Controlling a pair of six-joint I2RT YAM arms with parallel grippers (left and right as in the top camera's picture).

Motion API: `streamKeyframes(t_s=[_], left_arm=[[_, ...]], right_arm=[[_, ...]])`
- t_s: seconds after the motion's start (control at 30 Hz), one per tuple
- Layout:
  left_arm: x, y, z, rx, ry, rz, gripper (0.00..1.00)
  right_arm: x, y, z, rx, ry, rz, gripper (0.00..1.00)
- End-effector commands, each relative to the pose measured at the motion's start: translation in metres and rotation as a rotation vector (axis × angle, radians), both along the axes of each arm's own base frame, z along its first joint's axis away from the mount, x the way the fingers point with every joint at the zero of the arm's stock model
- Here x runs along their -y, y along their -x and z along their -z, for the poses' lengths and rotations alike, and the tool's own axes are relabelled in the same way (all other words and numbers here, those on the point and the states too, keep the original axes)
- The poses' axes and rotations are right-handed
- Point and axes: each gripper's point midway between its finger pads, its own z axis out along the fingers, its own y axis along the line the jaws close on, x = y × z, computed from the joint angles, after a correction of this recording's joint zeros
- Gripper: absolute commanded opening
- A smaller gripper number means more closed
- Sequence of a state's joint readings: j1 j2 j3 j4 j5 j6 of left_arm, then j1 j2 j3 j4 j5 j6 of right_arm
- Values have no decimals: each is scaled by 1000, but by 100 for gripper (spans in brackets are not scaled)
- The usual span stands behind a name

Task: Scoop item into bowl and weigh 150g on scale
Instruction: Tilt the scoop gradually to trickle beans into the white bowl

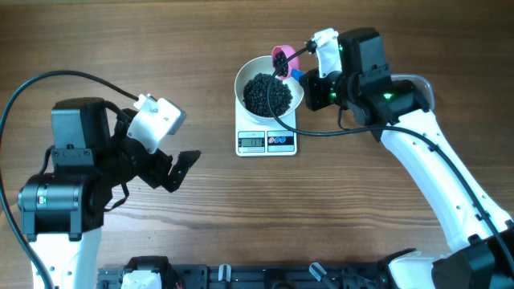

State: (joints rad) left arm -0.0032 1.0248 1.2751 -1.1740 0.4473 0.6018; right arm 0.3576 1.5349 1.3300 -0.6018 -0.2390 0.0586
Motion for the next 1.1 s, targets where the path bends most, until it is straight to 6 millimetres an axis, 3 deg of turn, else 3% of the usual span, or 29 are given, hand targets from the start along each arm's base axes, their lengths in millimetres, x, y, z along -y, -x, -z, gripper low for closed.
streamKeyframes(t_s=[0.0,0.47,0.57,0.67,0.73,0.8,0.9,0.97,1.03,1.07], left_arm=[[1,-1,-6,23,5,18,100],[1,-1,-6,23,5,18,100],[1,-1,-6,23,5,18,100],[1,-1,-6,23,5,18,100],[1,-1,-6,23,5,18,100],[1,-1,-6,23,5,18,100],[1,-1,-6,23,5,18,100],[1,-1,-6,23,5,18,100],[1,-1,-6,23,5,18,100],[1,-1,-6,23,5,18,100]], right_arm=[[-4,5,-13,14,-43,-2,4],[-4,3,-15,-27,-106,73,4],[-6,7,-4,-90,-117,95,4],[1,-7,-14,-45,-144,185,4],[-5,-2,-8,-61,-123,145,4],[5,-5,-7,-55,-99,208,4],[1,5,3,-96,-77,160,4],[7,-1,0,-97,-96,234,4],[1,8,8,-115,-62,145,4],[12,6,8,-98,-19,181,4]])
